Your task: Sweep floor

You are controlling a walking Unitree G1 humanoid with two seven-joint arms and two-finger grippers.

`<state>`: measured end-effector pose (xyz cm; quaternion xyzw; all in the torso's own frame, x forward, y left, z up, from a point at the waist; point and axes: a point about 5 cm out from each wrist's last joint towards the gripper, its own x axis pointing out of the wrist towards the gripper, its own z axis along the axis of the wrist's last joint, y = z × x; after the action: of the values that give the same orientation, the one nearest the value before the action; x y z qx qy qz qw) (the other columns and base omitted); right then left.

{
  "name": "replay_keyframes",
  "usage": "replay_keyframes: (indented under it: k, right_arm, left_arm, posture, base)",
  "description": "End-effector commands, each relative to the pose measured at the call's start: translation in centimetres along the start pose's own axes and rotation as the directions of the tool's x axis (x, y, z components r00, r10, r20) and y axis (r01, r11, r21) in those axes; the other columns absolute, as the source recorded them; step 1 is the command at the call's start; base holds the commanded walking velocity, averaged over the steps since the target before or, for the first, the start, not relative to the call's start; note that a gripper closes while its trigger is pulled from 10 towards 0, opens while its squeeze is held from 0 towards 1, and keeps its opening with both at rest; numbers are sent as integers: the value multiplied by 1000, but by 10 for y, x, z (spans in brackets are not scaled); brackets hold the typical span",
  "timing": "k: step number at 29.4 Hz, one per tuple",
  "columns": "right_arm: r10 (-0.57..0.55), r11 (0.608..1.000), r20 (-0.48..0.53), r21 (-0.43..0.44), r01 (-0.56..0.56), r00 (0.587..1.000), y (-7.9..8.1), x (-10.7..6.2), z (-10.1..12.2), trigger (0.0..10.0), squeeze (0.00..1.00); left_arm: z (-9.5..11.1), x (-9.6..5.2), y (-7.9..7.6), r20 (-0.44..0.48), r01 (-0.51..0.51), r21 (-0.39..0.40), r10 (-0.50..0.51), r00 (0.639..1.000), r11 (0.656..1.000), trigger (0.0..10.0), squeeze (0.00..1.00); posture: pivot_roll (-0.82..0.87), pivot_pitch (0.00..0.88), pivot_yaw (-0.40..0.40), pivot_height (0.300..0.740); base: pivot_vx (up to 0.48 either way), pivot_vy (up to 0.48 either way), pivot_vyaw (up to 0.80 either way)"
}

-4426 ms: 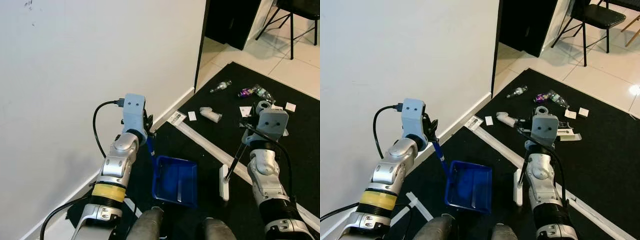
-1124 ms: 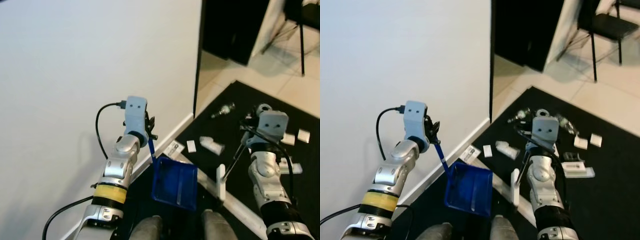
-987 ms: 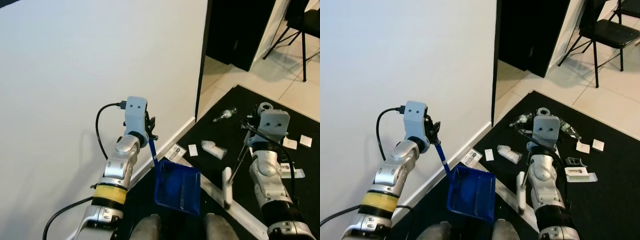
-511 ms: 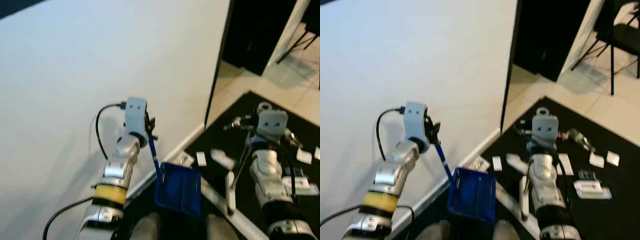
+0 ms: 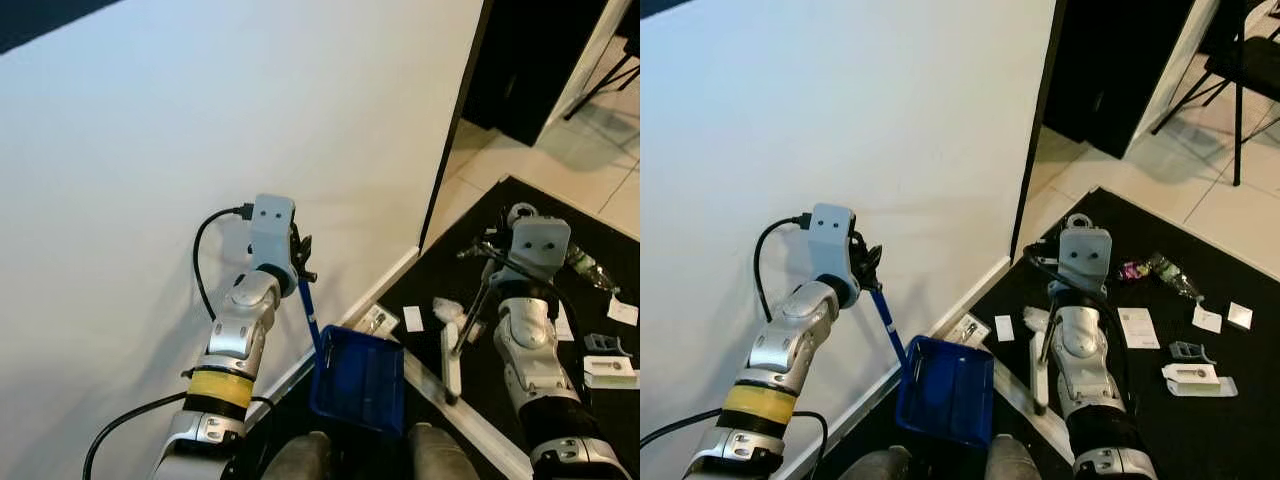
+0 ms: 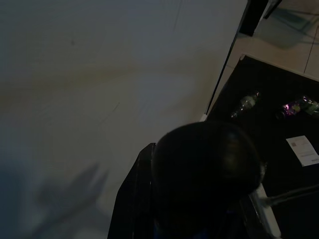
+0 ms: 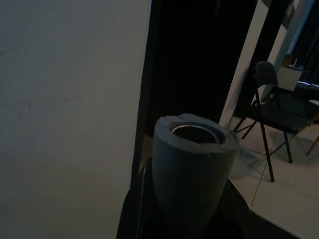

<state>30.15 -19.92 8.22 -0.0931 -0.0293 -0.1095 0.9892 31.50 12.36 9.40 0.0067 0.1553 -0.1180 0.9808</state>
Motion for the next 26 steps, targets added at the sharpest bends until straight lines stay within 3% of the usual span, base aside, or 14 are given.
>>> replay_keyframes:
  k: [1,26]
  right_arm:
    - [2,1000,21,-6,-2,1000,0,0,3,10000,0]
    - [2,1000,15,-3,-2,1000,1,-1,2,10000,0]
  left_arm:
    - [5,-1,1,24,1,13,-1,1000,1000,10000,0]
    - [4,-2,3,17,-6,18,5,1000,1000,10000,0]
  posture:
    - [-84,47,67,740]
    - [-81,51,70,740]
  base:
    - [0,-285,0]
    - [0,-418,0]
